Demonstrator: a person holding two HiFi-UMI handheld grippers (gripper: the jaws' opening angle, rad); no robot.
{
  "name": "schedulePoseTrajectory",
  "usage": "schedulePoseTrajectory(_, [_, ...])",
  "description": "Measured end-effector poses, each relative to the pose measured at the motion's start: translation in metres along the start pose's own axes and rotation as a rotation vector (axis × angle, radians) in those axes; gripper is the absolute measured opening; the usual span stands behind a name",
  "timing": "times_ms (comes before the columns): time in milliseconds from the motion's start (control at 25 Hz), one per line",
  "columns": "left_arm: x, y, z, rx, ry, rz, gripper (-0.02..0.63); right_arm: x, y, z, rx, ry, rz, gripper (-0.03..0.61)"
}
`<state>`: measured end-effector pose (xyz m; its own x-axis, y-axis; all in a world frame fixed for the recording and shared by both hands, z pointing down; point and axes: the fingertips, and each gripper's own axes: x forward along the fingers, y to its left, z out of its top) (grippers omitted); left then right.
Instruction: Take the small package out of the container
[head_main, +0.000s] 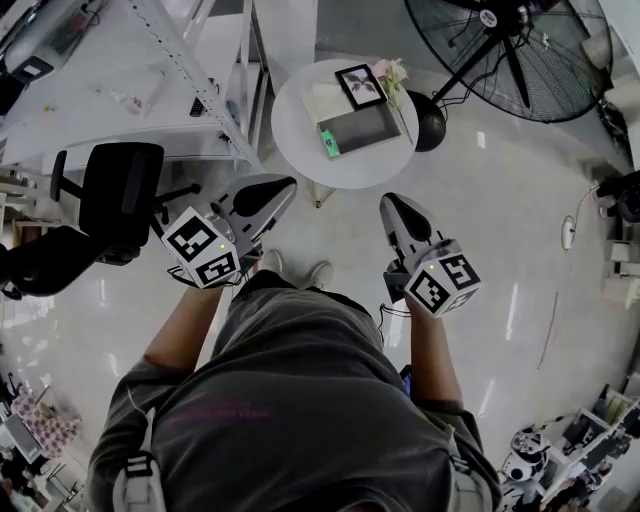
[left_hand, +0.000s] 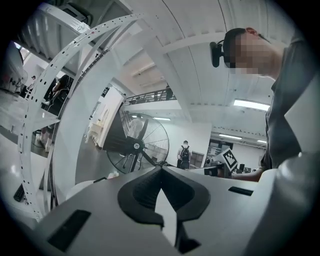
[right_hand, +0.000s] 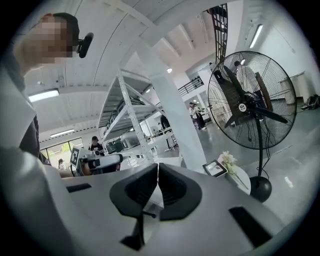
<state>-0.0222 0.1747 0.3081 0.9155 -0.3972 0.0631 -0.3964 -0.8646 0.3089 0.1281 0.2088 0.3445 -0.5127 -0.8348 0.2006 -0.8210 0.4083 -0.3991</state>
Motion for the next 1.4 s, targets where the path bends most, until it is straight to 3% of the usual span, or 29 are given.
schedulePoseTrajectory(280, [0.021, -0.020, -0.013, -0.012, 0.007, 0.029, 0.015, -0.016, -0.024, -0.010, 0.024, 0.036, 0.025, 0.023])
schedulePoseTrajectory(720, [0.025, -0.014, -0.025, -0.034, 0.021, 0.061, 0.015, -0.011, -0.041, -0.013, 0.056, 0.043, 0.034, 0.023])
schedulePoseTrajectory(1080, [0.040, 0.020, -0.023, -0.049, 0.035, 0.035, 0.015, 0.016, -0.056, -0.013, 0.088, 0.057, -0.001, 0.023])
schedulePoseTrajectory(1400, [0.051, 0.079, -0.019, -0.083, 0.047, 0.003, 0.015, 0.074, -0.068, -0.007, 0.090, 0.083, -0.027, 0.023])
